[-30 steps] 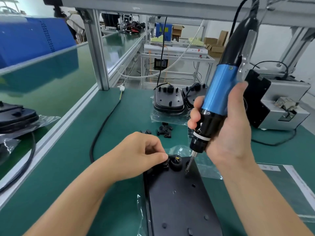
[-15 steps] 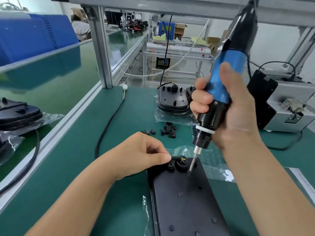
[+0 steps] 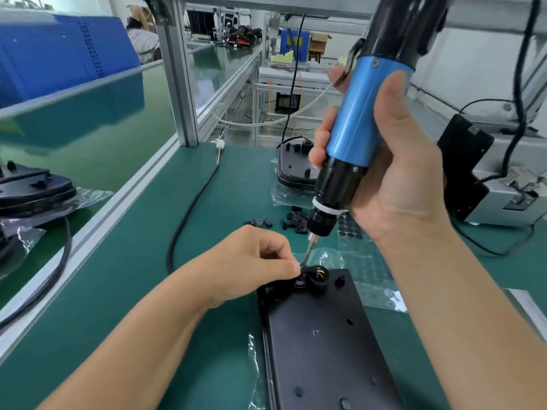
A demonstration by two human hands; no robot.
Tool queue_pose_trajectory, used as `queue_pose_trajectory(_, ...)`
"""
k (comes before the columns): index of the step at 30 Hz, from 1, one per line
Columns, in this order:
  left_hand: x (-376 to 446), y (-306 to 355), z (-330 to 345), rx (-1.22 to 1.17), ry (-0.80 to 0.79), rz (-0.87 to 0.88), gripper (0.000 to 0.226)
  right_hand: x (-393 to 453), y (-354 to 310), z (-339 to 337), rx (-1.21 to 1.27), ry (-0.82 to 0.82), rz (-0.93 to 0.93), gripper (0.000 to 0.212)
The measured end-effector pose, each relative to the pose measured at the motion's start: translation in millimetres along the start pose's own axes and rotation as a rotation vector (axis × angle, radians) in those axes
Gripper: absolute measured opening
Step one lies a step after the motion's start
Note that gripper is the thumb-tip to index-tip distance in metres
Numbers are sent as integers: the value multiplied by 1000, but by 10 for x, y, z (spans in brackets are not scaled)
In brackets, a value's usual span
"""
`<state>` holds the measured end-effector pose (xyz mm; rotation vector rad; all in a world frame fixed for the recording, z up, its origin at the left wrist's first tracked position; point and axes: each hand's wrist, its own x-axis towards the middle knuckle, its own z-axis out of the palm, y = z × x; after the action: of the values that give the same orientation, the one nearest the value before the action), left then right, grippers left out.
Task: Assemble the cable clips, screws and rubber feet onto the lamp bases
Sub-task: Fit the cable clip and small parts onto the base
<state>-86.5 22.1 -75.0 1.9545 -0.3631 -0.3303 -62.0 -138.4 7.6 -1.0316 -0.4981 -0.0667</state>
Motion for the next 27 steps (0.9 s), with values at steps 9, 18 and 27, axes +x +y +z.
queue_pose_trajectory(9, 28, -27, 18, -137, -14, -52, 28, -60, 26, 46, -65, -13, 25, 45)
queue_pose_trajectory(18, 54, -32, 15, -214, -53, -70, 16, -105, 54, 83, -70, -152, -55, 58)
queue_pose_trajectory(27, 66, -61, 8, -277, -84, -90, 20, -111, 89, 84, -34, -307, -77, 65)
